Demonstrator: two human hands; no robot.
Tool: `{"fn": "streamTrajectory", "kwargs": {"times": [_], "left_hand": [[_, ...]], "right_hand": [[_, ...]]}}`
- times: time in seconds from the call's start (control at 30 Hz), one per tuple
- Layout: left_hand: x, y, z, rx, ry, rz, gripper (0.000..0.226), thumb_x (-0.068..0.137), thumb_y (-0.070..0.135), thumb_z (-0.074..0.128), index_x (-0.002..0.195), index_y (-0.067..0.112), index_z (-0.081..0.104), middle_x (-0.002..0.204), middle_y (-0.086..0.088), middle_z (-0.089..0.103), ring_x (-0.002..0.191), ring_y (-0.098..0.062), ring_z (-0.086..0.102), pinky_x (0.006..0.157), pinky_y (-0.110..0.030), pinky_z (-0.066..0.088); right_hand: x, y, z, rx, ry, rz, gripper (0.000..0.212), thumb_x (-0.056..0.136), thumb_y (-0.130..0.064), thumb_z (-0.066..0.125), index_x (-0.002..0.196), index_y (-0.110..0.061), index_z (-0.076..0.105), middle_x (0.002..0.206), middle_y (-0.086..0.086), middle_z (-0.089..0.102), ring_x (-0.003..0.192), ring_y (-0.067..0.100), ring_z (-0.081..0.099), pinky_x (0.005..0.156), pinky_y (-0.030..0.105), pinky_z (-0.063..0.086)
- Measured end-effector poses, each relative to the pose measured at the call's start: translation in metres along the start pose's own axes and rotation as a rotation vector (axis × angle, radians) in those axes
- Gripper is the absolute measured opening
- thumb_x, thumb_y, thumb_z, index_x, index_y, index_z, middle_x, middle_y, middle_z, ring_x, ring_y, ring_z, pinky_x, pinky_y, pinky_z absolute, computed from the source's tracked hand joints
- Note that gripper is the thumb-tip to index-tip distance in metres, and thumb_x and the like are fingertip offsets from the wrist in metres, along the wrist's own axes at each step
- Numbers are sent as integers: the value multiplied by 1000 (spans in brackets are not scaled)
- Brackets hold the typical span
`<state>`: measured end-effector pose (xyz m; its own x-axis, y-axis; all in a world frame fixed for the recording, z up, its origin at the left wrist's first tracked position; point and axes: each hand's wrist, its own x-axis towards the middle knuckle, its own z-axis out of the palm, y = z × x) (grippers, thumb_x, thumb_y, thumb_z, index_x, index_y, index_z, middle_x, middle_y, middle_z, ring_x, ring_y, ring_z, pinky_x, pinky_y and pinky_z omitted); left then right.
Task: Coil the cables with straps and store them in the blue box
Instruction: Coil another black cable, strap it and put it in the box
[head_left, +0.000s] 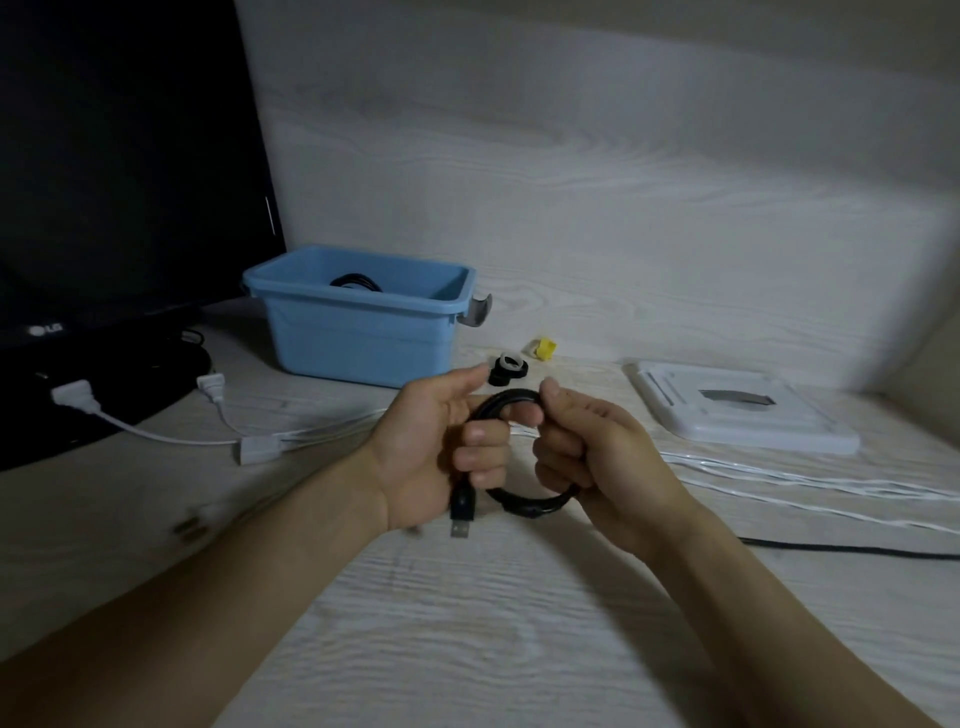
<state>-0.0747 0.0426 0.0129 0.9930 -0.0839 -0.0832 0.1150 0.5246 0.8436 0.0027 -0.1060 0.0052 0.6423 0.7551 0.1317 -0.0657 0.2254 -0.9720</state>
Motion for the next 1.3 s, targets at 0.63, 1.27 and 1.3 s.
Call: {"fn": "streamTrajectory", "kwargs": {"times": [0.63,1.27,1.3], "left_hand": [[-5,2,-18,-33,-392,-57,18,91,13,50,95,4,65,60,5,43,49,-9,35,54,-24,39],[3,10,-29,-96,246,204,37,95,27,39,59,25,31,42,10,16,33,-7,13,40,-25,7],[4,11,-30,-128,283,239,38,96,27,38,59,25,31,42,10,16,33,-7,13,39,-25,7]], "right_hand": [[0,8,16,80,221,-60,43,88,-39,61,74,1,59,50,0,23,43,15,19,42,22,17],[0,-3,-19,-1201,327,-494,19,94,-35,63,102,-19,70,86,-11,68,71,-5,56,62,5,37],[1,-3,-25,-1245,349,-462,19,93,-37,62,99,-20,71,84,-12,67,69,-5,56,61,5,35]]}}
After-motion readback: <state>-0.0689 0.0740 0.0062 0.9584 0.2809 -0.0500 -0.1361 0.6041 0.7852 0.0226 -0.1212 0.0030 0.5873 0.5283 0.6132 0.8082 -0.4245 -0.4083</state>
